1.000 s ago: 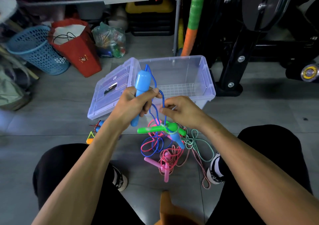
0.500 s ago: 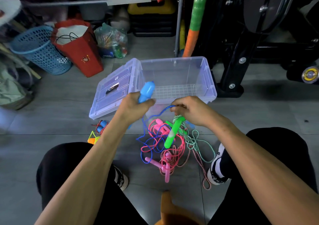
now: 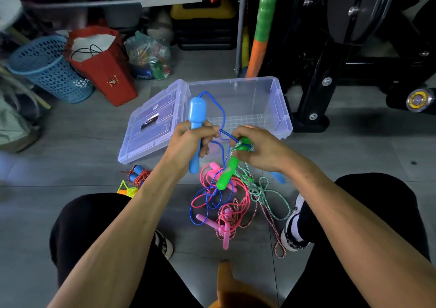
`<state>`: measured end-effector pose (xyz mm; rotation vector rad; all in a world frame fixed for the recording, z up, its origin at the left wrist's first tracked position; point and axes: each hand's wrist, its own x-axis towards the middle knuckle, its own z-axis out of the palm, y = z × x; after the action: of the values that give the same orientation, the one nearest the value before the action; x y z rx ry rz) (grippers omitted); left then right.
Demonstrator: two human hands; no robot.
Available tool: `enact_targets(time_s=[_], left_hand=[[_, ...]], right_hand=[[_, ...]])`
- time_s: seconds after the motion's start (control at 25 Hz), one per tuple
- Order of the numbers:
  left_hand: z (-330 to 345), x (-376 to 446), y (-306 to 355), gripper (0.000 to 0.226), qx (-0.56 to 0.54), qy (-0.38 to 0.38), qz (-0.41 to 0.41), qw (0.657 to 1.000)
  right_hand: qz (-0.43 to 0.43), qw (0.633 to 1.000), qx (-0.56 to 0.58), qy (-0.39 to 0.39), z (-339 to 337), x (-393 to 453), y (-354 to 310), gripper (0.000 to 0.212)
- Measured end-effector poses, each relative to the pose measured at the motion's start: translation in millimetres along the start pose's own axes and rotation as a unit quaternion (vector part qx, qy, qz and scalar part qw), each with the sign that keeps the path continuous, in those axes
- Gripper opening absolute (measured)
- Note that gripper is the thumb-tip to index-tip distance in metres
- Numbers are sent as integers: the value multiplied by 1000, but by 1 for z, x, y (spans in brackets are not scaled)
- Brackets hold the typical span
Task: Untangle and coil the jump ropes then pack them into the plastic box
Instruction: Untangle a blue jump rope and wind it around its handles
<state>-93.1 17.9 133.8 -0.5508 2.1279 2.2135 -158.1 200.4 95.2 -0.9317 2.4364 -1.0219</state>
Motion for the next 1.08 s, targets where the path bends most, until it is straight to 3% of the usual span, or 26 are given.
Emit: enact_targets(time_s=[0.16,0.28,0.4,0.6,0.72,0.88,1.08], left_hand=[[2,2,-2,20,-58,15,-21,998],[-2,6,-1,19,-57,34,-30,997],[-6,8,-1,20,35,53,-39,997],[7,-5,-4,6,130,-40,-11,991],[7,-2,-6,12,151,-13,14,988],[5,1,-8,22,143,38,55,988],[4,7,-11,26,248,67,81,963]], right_hand=[[16,1000,-2,-15,-1,-3,3,34],[25,999,44,8,-10,-5,-2,29],[37,993,101,45,-19,-8,-11,23],[21,980,190,57,-22,-14,-21,17],[40,960,270,59,-20,-16,-23,23],[113,965,237,4,-26,-21,-22,41],[157,968,188,43,-26,-22,-25,39]])
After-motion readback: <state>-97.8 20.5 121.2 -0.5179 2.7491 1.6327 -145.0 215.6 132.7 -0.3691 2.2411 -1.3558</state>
